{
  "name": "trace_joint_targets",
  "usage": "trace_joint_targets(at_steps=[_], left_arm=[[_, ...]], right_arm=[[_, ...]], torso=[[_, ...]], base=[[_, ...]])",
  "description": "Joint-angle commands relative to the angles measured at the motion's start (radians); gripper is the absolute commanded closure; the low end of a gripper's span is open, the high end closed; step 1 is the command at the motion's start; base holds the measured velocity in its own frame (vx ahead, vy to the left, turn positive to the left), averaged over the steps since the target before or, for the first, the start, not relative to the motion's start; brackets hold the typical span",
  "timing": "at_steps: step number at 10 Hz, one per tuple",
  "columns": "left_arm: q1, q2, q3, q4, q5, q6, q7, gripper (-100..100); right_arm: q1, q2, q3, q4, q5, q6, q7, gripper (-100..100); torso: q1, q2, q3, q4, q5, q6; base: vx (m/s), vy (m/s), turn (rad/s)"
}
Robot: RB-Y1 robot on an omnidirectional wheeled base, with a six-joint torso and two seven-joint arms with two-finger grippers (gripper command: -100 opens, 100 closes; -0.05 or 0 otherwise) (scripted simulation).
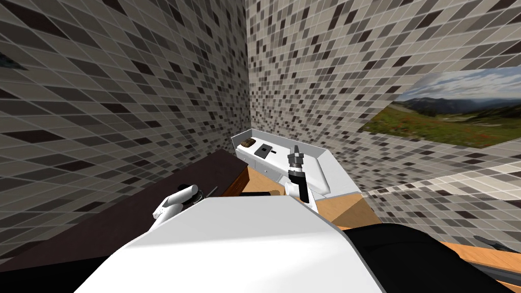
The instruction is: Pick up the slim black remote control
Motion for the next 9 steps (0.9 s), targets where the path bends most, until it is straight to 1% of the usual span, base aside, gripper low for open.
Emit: trace_joint_targets(at_steps=[1, 2, 3, 4, 5, 7, 8, 9], left_arm=[[0.0, 0.007, 0.003, 0.013, 0.003, 0.03, 0.003, -100], [0.004, 0.003, 0.002, -0.002, 0.001, 0.022, 0.002, -100], [0.005, 0.003, 0.002, -0.003, 0.001, 0.028, 0.004, 0], [-0.001, -0.009, -0.005, 0.03, -0.007, -0.009, -0.002, -100], [-0.003, -0.012, -0.007, 0.039, -0.009, -0.018, -0.003, -100], [-0.008, -0.025, -0.014, 0.072, -0.018, -0.054, -0.008, -100], [-0.01, -0.017, -0.011, 0.066, -0.013, -0.039, -0.008, -100], [-0.011, -0.017, -0.011, 0.069, -0.013, -0.044, -0.009, 100]], right_arm=[[0.0, 0.0, 0.0, 0.0, 0.0, 0.0, 0.0, 0], [0.0, 0.0, 0.0, 0.0, 0.0, 0.0, 0.0, 0], [0.0, 0.0, 0.0, 0.0, 0.0, 0.0, 0.0, 0], [0.0, 0.0, 0.0, 0.0, 0.0, 0.0, 0.0, 0], [0.0, 0.0, 0.0, 0.0, 0.0, 0.0, 0.0, 0], [0.0, 0.0, 0.0, 0.0, 0.0, 0.0, 0.0, 0], [0.0, 0.0, 0.0, 0.0, 0.0, 0.0, 0.0, 0], [0.0, 0.0, 0.0, 0.0, 0.0, 0.0, 0.0, 0]], torso=[[0.0, 0.0, 0.0, 0.0, 0.0, 0.0], [0.0, 0.0, 0.0, 0.0, 0.0, 0.0], [0.0, 0.002, 0.001, 0.0, 0.0, 0.0], [0.0, 0.003, 0.002, 0.001, 0.0, 0.0], [0.001, 0.002, 0.001, 0.001, 0.0, 0.0], [0.002, 0.002, 0.001, 0.0, 0.0, 0.0], [0.002, 0.002, 0.001, 0.0, 0.0, 0.0], [0.001, 0.003, 0.001, 0.001, 0.0, 0.0]], base=[[0.048, -0.002, 0.001], [0.021, 0.0, 0.001], [0.0, 0.0, 0.0], [0.016, 0.019, 0.027], [0.023, 0.029, 0.016], [0.023, 0.029, 0.015], [0.009, 0.012, 0.002], [0.0, 0.0, 0.0]])
